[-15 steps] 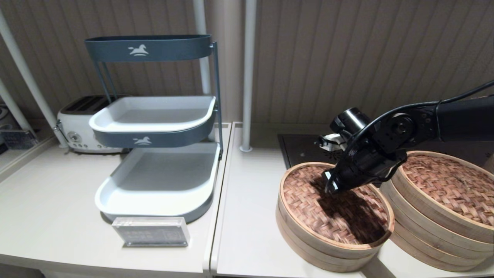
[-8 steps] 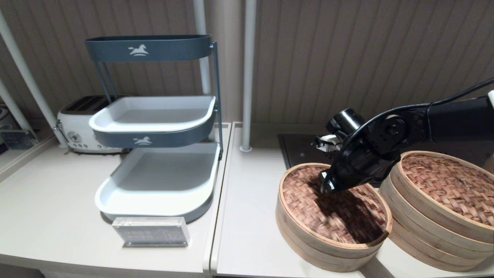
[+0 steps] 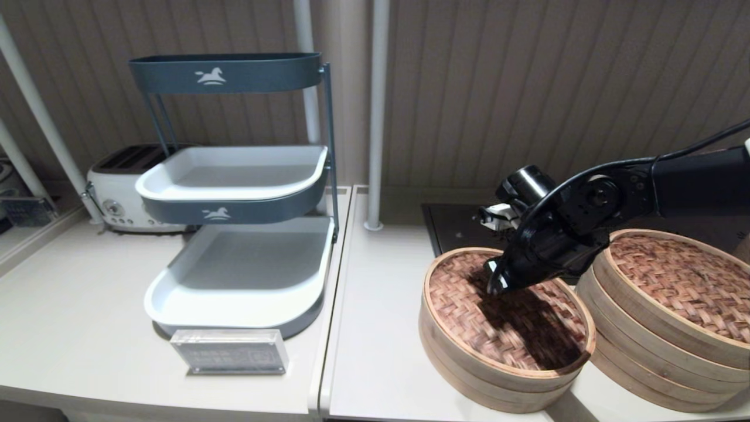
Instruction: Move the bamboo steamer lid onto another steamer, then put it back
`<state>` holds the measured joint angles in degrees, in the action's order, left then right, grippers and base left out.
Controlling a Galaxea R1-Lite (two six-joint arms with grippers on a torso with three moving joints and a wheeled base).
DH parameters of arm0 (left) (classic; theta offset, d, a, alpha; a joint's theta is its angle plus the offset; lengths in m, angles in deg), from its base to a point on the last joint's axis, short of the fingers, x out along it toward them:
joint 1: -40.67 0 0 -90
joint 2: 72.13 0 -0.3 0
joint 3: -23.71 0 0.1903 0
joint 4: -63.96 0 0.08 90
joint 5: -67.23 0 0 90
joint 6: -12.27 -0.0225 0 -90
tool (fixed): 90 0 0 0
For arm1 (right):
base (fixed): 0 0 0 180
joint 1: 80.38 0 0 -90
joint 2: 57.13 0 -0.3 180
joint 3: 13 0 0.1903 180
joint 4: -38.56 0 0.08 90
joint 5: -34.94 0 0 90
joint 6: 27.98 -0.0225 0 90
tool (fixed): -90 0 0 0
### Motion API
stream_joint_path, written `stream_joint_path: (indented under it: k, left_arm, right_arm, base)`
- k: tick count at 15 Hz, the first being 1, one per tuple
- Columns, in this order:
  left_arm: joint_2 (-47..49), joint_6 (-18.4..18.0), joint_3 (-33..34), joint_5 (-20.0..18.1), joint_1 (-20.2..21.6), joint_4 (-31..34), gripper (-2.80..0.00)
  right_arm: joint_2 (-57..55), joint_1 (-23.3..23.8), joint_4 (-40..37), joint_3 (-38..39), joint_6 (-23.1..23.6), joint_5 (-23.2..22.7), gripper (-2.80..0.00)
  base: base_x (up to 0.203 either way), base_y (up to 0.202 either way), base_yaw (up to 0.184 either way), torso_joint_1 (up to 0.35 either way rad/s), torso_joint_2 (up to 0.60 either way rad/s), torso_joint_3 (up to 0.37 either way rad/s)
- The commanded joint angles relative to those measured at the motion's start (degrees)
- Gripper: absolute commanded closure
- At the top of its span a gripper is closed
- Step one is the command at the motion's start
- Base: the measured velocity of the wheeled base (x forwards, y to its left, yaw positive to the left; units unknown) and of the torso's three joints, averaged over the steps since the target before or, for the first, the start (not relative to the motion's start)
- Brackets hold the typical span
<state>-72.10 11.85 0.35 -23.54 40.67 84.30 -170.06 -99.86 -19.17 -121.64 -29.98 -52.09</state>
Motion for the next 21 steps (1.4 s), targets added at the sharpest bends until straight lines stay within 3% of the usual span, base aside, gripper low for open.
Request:
stream_joint_path:
  k: [1, 6, 10, 11, 17, 21]
  left_arm:
    - [-0.1, 0.0, 1.6, -0.1, 0.0, -0.1, 0.0]
    - [-0.1, 0.0, 1.6, 0.0, 0.0, -0.1, 0.0]
    - [-0.1, 0.0, 1.6, 0.0, 0.0, -0.1, 0.0]
    - [-0.1, 0.0, 1.6, 0.0, 0.0, -0.1, 0.0]
    - [-0.1, 0.0, 1.6, 0.0, 0.0, -0.1, 0.0]
    - [-0.1, 0.0, 1.6, 0.0, 0.0, -0.1, 0.0]
  right_arm:
    - [0.2, 0.0, -0.2, -0.2, 0.0, 0.1, -2.8]
    - [4.1, 0.7, -0.2, -0.2, 0.0, 0.2, -2.8]
    - [15.9, 1.6, -0.5, 1.0, 0.2, 0.2, -2.8]
    - [19.8, 1.8, -0.6, 2.1, 0.2, 0.1, 0.0]
    - [48.7, 2.9, -0.5, 13.9, 0.2, 0.1, 0.0]
    - [68.2, 6.9, -0.8, 26.2, 0.2, 0.2, 0.0]
  base:
    - [0.0, 0.0, 0.0, 0.0, 0.0, 0.0]
    - [0.0, 0.0, 0.0, 0.0, 0.0, 0.0]
    - [0.0, 0.0, 0.0, 0.0, 0.0, 0.0]
    - [0.0, 0.0, 0.0, 0.0, 0.0, 0.0]
    - [0.0, 0.0, 0.0, 0.0, 0.0, 0.0]
    - [0.0, 0.0, 0.0, 0.0, 0.0, 0.0]
